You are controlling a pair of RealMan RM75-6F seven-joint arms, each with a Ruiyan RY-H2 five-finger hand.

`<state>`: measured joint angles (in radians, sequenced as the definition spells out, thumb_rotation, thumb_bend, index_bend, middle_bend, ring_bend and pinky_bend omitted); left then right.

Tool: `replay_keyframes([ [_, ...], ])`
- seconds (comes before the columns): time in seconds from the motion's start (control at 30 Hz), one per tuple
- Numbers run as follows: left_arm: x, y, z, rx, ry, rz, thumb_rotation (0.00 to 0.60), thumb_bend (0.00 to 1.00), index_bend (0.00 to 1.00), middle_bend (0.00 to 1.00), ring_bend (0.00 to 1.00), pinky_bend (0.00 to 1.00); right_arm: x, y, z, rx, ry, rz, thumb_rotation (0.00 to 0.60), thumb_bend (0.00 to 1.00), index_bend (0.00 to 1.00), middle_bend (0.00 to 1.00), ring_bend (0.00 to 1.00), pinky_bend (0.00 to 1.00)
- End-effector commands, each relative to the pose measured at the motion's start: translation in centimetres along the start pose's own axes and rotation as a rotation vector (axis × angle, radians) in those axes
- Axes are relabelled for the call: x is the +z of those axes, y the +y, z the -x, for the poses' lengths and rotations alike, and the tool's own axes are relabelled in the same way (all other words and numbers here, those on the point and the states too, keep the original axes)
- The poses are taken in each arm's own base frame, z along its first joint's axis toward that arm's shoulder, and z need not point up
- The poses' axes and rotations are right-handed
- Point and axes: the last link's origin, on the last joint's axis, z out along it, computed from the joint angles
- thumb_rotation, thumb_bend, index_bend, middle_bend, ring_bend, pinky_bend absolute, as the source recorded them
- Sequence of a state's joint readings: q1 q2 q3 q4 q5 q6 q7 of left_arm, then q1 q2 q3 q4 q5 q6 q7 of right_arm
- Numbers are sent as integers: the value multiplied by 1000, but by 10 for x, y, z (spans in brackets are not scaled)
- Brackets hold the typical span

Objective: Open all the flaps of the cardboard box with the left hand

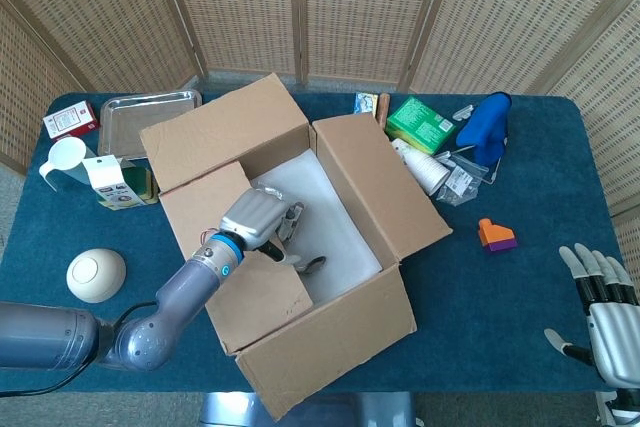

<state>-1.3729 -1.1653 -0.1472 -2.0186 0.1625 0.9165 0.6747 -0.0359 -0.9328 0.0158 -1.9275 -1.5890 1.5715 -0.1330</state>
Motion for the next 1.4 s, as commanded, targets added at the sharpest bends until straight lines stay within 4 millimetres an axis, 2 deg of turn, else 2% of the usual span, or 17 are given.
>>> replay_keyframes([
  [0.03,-3,-2,-4,-9,0,4,409,0,604,570,410,514,0,0,1,-2,-2,0,600,0,0,0,0,0],
  [0.47,-21,-21,-22,-67,10,28,404,0,609,578,419,518,2,0,3,-12,-7,3,600,0,0,0,0,0],
  [0.7,-40,-33,-36,-138,32,47,400,0,608,578,420,516,2,-3,6,-25,-12,1,600,0,0,0,0,0],
  [0.77,-44,-36,-39,-141,46,61,391,0,608,577,418,454,2,-3,7,-28,-13,0,600,0,0,0,0,0],
  [0.83,-50,-39,-40,-148,58,77,385,0,608,574,413,332,1,-4,8,-34,-15,0,600,0,0,0,0,0],
  [0.87,-52,-40,-41,-151,59,82,385,0,608,574,412,316,1,-4,8,-36,-15,-1,600,0,0,0,0,0],
  [1.4,-97,-57,-61,-191,115,117,387,0,608,576,418,349,-1,-8,12,-58,-15,-12,600,0,0,0,0,0],
])
